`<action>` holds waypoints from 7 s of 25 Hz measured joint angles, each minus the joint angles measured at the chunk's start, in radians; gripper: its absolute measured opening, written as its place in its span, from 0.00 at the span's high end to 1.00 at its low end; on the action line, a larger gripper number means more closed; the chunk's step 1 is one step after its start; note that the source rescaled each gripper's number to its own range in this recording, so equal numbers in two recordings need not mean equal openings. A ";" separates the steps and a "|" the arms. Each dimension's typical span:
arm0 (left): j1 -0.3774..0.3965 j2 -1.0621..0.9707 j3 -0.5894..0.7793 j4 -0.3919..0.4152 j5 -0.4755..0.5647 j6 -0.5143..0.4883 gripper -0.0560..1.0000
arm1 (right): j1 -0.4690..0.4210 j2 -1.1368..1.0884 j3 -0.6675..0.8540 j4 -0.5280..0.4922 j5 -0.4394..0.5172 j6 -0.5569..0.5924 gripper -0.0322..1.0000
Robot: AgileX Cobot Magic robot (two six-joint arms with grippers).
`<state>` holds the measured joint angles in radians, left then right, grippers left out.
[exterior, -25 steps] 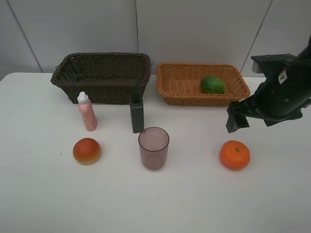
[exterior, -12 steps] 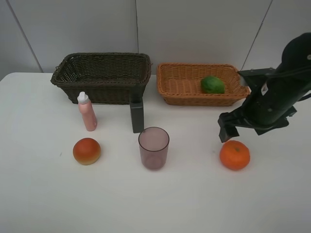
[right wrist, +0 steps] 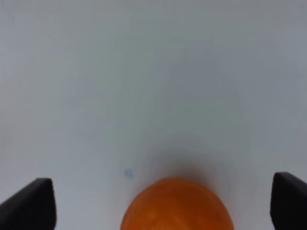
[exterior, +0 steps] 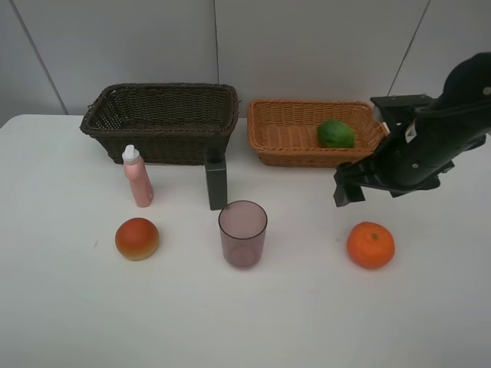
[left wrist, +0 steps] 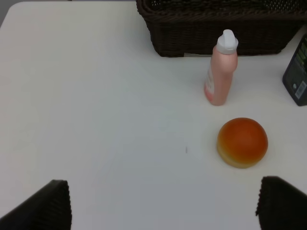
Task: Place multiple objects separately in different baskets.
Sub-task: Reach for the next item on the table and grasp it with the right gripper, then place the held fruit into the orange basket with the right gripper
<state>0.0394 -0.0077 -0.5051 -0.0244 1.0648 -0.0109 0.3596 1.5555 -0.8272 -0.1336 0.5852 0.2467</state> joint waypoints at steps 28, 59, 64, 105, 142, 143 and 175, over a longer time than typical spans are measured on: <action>0.000 0.000 0.000 0.000 0.000 0.000 0.00 | 0.000 0.000 0.107 -0.004 -0.034 -0.038 0.04; 0.000 0.000 0.000 0.000 0.000 0.000 0.00 | 0.023 0.118 0.107 -0.031 -0.052 -0.061 0.04; 0.000 0.000 0.000 0.000 0.000 0.000 0.00 | 0.023 0.118 0.107 -0.043 -0.067 -0.061 0.04; 0.000 0.000 0.000 0.000 0.000 0.000 0.00 | 0.023 0.183 0.107 -0.083 -0.067 -0.058 0.35; 0.000 0.000 0.000 0.001 0.000 0.000 0.00 | 0.023 0.064 -0.159 -0.055 0.151 -0.011 0.35; 0.000 0.000 0.000 0.001 0.000 0.000 0.00 | 0.023 0.064 -0.190 -0.055 0.155 -0.011 0.35; 0.000 0.000 0.000 0.001 -0.001 0.000 0.00 | -0.012 0.567 -0.750 -0.162 -0.226 -0.056 0.35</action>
<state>0.0394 -0.0077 -0.5051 -0.0236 1.0641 -0.0109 0.3472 2.1224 -1.5770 -0.2955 0.3593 0.1903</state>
